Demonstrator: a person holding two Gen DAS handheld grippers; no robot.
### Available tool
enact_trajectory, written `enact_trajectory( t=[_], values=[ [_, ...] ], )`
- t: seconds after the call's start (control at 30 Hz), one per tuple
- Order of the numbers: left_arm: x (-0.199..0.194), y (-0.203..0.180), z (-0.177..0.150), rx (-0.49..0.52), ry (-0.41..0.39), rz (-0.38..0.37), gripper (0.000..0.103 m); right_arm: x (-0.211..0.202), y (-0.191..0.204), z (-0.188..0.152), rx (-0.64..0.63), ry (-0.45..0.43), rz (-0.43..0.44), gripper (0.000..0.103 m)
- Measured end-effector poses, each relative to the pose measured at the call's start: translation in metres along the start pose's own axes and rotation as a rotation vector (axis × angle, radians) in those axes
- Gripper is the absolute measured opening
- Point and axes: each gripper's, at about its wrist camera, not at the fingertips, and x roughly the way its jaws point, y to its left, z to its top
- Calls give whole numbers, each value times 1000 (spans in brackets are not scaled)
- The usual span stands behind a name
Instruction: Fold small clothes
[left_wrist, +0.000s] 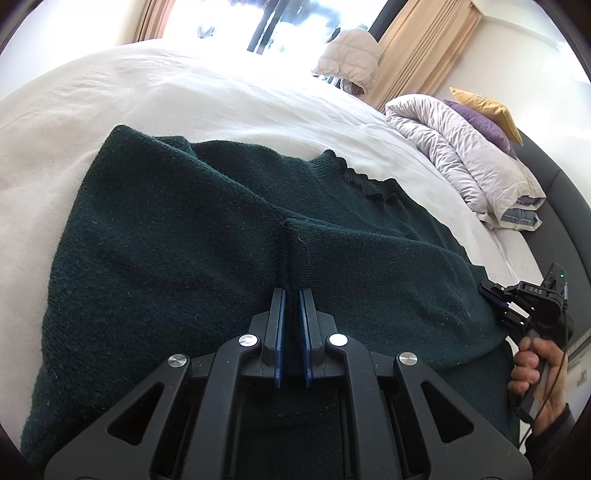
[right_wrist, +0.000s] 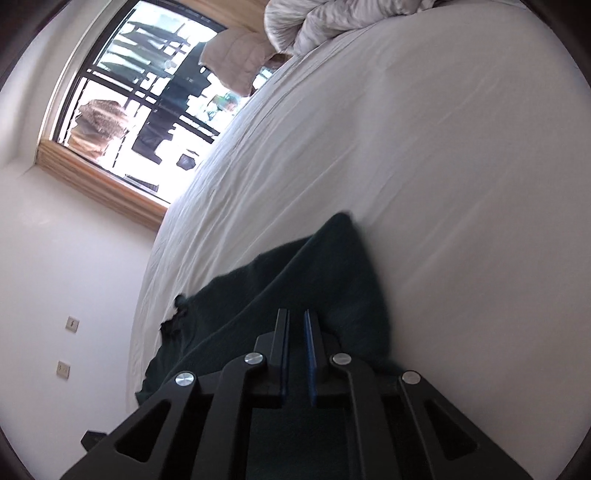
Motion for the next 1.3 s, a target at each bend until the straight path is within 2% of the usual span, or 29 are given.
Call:
enact_trajectory(
  t=[0.07,0.13,0.17,0.27,0.33,0.37,0.47,0.53,0.6,0.63,0.7,0.77,0.83,0.93,1.03,1.1,1.13,1.17,1.2,1.23,1.27,1.3],
  values=[
    [0,0,0,0,0,0,10,-13,-10,6,33,-38,-19,9],
    [1,0,0,1,-1,1,10,-31,-7,3,28,-78,-35,32],
    [1,0,0,0,-2,1,10,-37,-2,-3,13,-76,3,33],
    [1,1,0,2,-3,3,10,-47,33,-35,-95,-14,129,36],
    [1,0,1,4,-3,4,10,-40,55,-60,-179,46,166,46],
    [1,-1,1,4,-3,5,10,-30,64,-70,-206,87,165,47],
    [1,-1,1,4,-3,5,10,-4,55,-82,-210,157,79,45],
    [1,-1,2,3,-3,4,10,-3,37,-72,-147,145,88,19],
    [0,-2,2,-2,-4,-3,10,-13,18,-62,-87,127,95,13],
    [0,0,2,-10,-2,-12,10,-24,11,-60,-78,111,66,10],
    [-2,5,5,-44,13,-48,10,-49,8,-61,-106,82,-2,12],
    [-11,10,7,-75,34,-67,10,-83,14,-67,-174,51,-37,26],
    [-31,10,3,-75,34,-31,10,-121,24,-78,-268,-1,-61,56],
    [-71,2,-15,-23,28,-22,10,-171,47,-108,-455,-38,-54,66],
    [-121,-13,-44,104,-19,32,12,-206,64,-148,-649,-25,-85,68],
    [-152,-24,-69,203,-33,56,18,-225,67,-176,-741,-15,-105,68],
    [-167,-30,-82,257,-40,68,28,-232,70,-192,-776,-12,-111,68],
    [-179,-33,-95,304,-48,78,50,-243,65,-207,-806,-16,-122,68],
    [-193,-38,-109,351,-62,88,65,-254,58,-223,-831,-20,-133,68],
    [-210,-43,-127,408,-94,108,85,-266,52,-237,-853,-23,-139,68],
    [-225,-44,-144,459,-128,133,91,-275,48,-251,-873,-31,-141,68],
    [-239,-49,-161,521,-153,155,92,-285,46,-264,-897,-43,-140,68]
  ],
)
